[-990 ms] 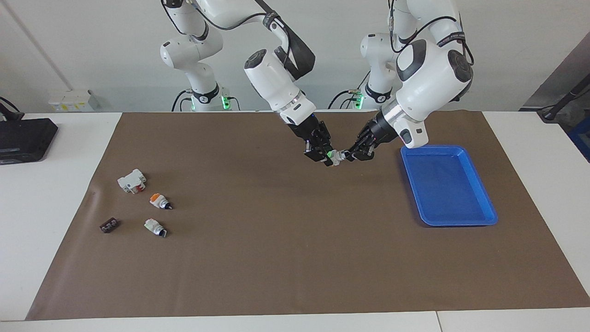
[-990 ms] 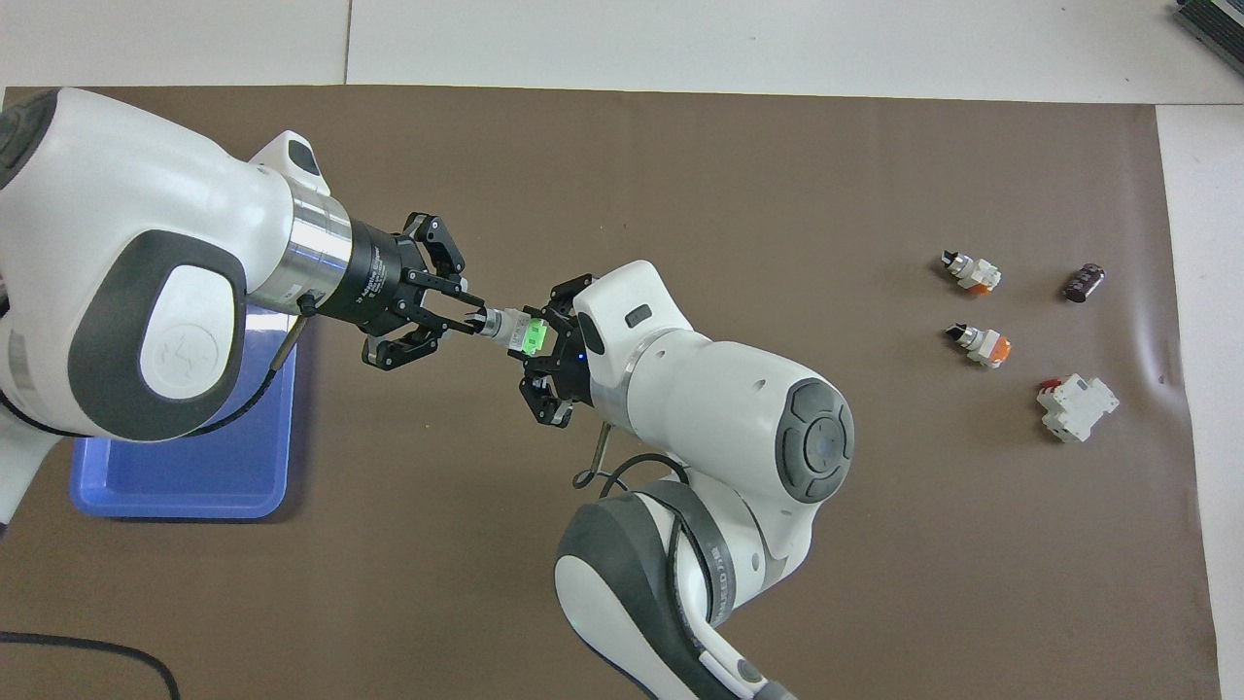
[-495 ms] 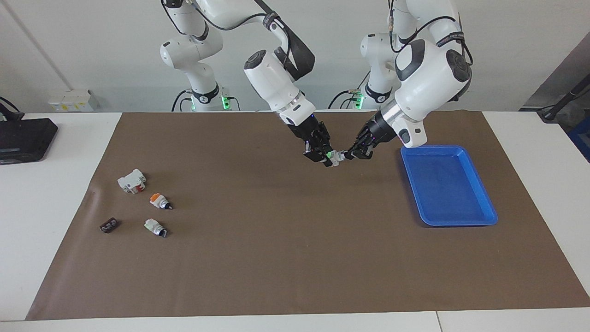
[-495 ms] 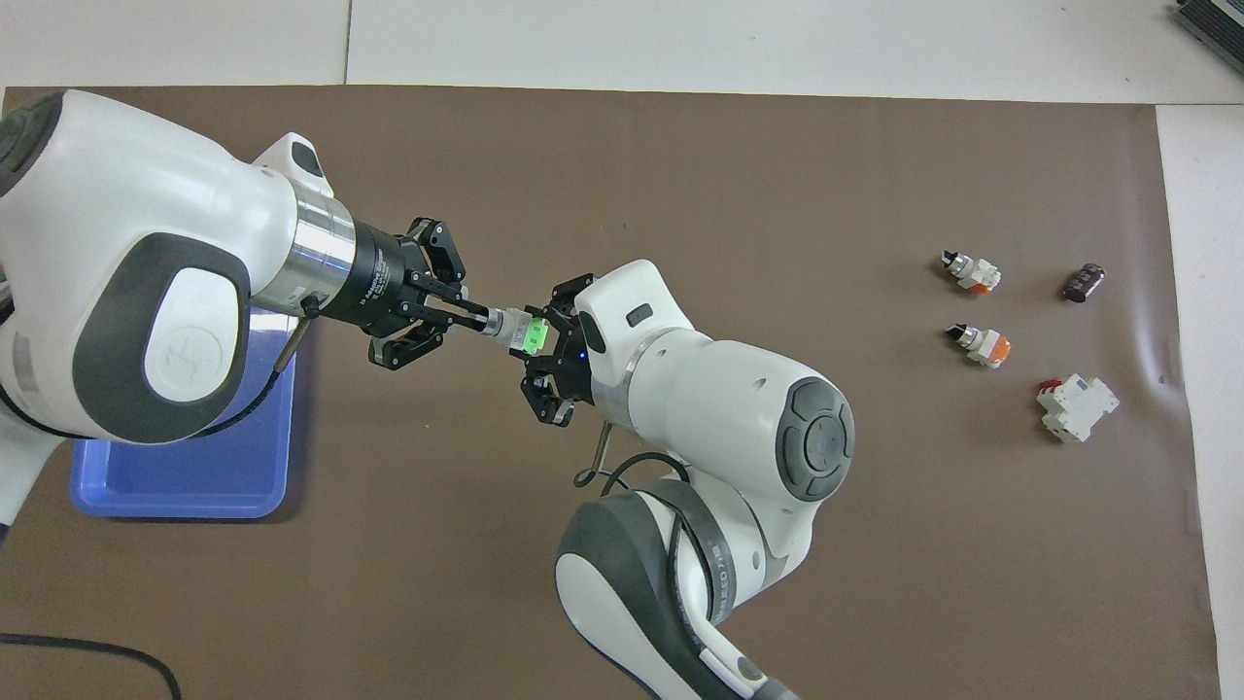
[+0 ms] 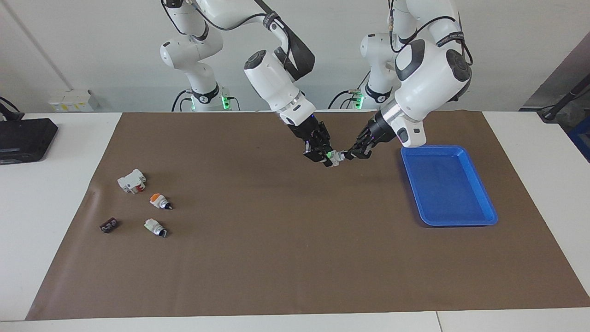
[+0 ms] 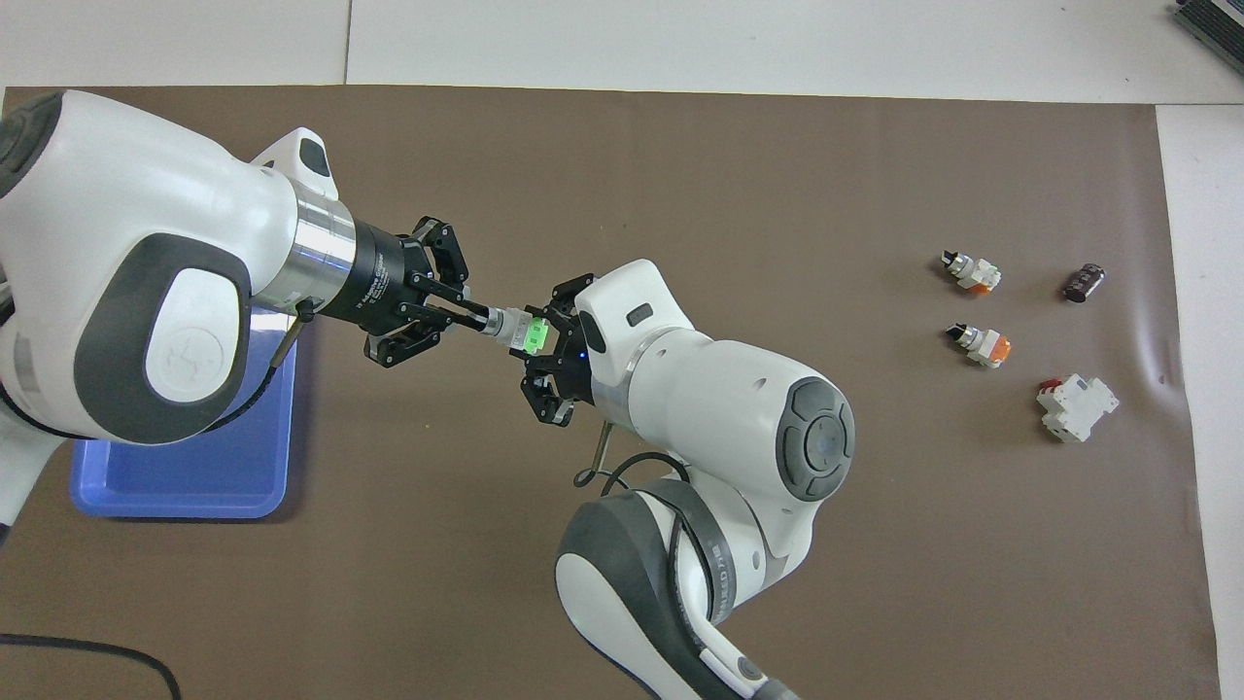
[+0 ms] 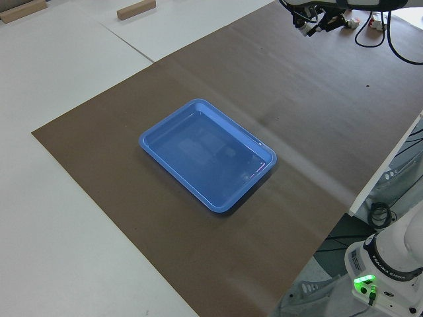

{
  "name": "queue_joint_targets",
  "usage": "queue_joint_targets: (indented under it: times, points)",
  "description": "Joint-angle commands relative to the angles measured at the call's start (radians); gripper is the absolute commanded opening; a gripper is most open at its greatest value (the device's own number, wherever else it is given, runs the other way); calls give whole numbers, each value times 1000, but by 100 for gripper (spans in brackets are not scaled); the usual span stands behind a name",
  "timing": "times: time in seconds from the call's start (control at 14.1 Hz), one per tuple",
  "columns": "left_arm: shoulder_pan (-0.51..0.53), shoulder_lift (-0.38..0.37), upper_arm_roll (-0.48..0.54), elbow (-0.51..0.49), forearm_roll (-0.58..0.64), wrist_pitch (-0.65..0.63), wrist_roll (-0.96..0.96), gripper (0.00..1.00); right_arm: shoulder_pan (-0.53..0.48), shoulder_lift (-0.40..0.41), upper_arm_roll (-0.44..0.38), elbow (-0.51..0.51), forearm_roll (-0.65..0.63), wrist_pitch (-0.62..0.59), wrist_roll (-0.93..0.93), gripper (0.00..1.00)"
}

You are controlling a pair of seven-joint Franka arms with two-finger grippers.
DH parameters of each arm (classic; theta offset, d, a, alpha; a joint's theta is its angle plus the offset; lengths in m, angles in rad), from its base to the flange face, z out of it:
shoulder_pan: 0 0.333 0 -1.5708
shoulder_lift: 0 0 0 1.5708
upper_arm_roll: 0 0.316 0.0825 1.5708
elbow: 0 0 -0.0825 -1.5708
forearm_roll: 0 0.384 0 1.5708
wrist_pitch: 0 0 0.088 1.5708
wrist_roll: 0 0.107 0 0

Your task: Turn and place switch with both arms

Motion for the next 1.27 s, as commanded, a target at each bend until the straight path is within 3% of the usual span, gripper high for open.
queue_joint_targets:
  times: [0.0, 0.35, 0.49, 1.2]
  points:
    - [-24, -24, 3, -34, -25, 54, 132, 0, 2, 15, 0, 20, -24, 20, 28, 0]
    - [-19, -20, 3, -36, -74, 80, 377, 0, 2, 15, 2, 20, -24, 40, 26, 0]
    - [-24, -21, 4, -37, -77, 75, 363, 0, 2, 15, 2, 20, -24, 41, 26, 0]
    - [-22, -35, 11, -65, -39, 57, -413, 0, 2, 15, 2, 18, -24, 43, 26, 0]
